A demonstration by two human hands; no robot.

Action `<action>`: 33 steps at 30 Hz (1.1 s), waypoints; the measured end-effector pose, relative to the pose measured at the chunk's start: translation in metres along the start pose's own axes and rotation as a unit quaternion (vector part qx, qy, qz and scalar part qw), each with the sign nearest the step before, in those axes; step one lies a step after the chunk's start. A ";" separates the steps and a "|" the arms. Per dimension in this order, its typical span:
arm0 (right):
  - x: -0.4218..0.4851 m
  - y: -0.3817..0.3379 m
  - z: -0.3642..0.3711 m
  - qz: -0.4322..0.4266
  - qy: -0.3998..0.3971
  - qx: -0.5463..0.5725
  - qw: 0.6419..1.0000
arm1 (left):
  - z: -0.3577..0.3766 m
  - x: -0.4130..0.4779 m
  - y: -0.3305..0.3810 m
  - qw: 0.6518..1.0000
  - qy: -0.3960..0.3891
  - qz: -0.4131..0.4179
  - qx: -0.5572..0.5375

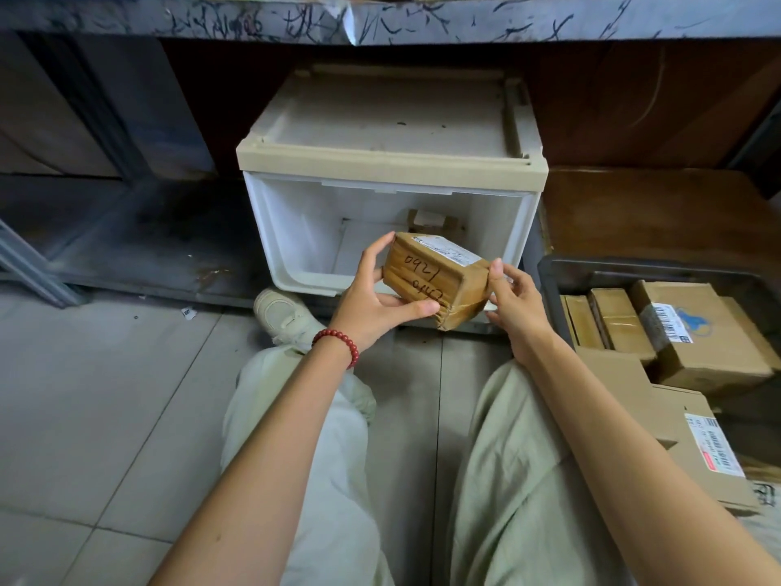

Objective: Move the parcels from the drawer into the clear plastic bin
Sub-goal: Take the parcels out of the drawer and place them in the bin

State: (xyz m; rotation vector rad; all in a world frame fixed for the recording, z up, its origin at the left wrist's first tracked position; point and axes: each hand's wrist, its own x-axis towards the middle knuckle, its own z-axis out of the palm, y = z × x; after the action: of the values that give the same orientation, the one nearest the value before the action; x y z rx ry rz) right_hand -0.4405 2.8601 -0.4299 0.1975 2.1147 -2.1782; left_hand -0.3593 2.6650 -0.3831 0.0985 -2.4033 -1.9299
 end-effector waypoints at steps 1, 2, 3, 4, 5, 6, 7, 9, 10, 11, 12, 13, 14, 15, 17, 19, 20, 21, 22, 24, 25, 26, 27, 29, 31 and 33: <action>0.002 0.001 0.000 -0.008 0.010 -0.018 1.000 | 0.000 0.000 0.000 1.000 0.004 -0.003 0.014; 0.003 0.001 0.000 -0.016 0.016 -0.030 0.999 | 0.000 0.000 0.000 1.000 0.011 -0.007 0.027; 0.003 0.001 0.000 -0.019 0.020 -0.036 0.999 | 0.001 0.000 -0.001 0.999 0.018 -0.009 0.040; 0.002 0.000 0.000 -0.015 0.022 -0.035 0.999 | 0.001 0.000 -0.002 0.998 0.024 -0.009 0.056; 0.002 -0.001 0.000 -0.005 0.021 -0.030 0.999 | 0.001 0.000 -0.003 0.997 0.030 -0.007 0.074; 0.001 -0.002 -0.001 0.009 0.012 -0.024 1.000 | 0.002 0.000 -0.003 0.995 0.034 -0.005 0.088; 0.000 -0.003 -0.001 0.022 -0.002 -0.015 1.000 | 0.002 0.001 -0.003 0.995 0.038 -0.004 0.094; -0.002 -0.006 -0.002 0.041 -0.040 0.009 0.998 | 0.002 0.003 -0.004 0.996 0.044 -0.002 0.083; -0.003 -0.007 -0.002 0.046 -0.055 0.013 0.997 | 0.002 0.004 -0.004 0.996 0.049 0.001 0.074; -0.005 -0.009 -0.002 0.049 -0.067 0.011 0.996 | 0.002 0.004 -0.004 0.997 0.055 0.007 0.063; -0.006 -0.010 -0.001 0.051 -0.079 0.006 0.996 | 0.003 0.006 -0.003 0.997 0.064 0.016 0.050; -0.007 -0.010 -0.001 0.049 -0.093 0.001 0.994 | 0.003 0.006 -0.002 0.996 0.075 0.027 0.037; -0.007 -0.011 -0.002 0.045 -0.110 -0.008 0.993 | 0.003 0.007 -0.001 0.995 0.089 0.036 0.027; -0.007 -0.010 -0.002 0.040 -0.125 -0.020 0.991 | 0.002 0.008 0.000 0.994 0.101 0.044 0.021; -0.008 -0.010 -0.002 0.036 -0.144 -0.032 0.988 | 0.002 0.010 0.003 0.991 0.119 0.050 0.018; -0.013 -0.013 -0.002 0.038 -0.159 -0.033 0.986 | 0.004 0.013 0.005 0.990 0.134 0.046 0.021; -0.015 -0.015 -0.003 0.033 -0.162 -0.030 0.986 | 0.005 0.014 0.007 0.990 0.135 0.043 0.025; -0.018 -0.018 -0.004 0.025 -0.159 -0.020 0.987 | 0.006 0.016 0.011 0.990 0.130 0.041 0.031; -0.020 -0.021 -0.007 0.018 -0.150 -0.005 0.988 | 0.008 0.018 0.015 0.991 0.119 0.040 0.039; -0.024 -0.027 -0.019 0.015 -0.125 0.032 0.992 | 0.015 0.023 0.022 0.993 0.090 0.045 0.062; -0.025 -0.030 -0.028 0.016 -0.117 0.049 0.992 | 0.021 0.026 0.025 0.993 0.078 0.051 0.074; -0.028 -0.032 -0.039 0.018 -0.114 0.059 0.992 | 0.030 0.031 0.028 0.993 0.070 0.054 0.081; -0.031 -0.033 -0.051 0.022 -0.111 0.062 0.992 | 0.041 0.036 0.031 0.993 0.062 0.054 0.085; -0.037 -0.035 -0.081 0.032 -0.094 0.051 0.994 | 0.069 0.048 0.039 0.993 0.039 0.046 0.099; -0.044 -0.035 -0.115 0.027 -0.038 0.029 0.999 | 0.106 0.059 0.049 0.992 0.004 0.053 0.112; -0.054 -0.033 -0.147 0.008 0.049 0.021 0.999 | 0.146 0.064 0.060 0.990 -0.037 0.076 0.112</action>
State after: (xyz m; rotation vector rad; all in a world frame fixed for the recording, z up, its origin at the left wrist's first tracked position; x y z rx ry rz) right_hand -0.3888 3.0071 -0.3931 0.3301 2.1113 -2.2484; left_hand -0.4364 2.8145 -0.3558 -0.1459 -2.5814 -1.6242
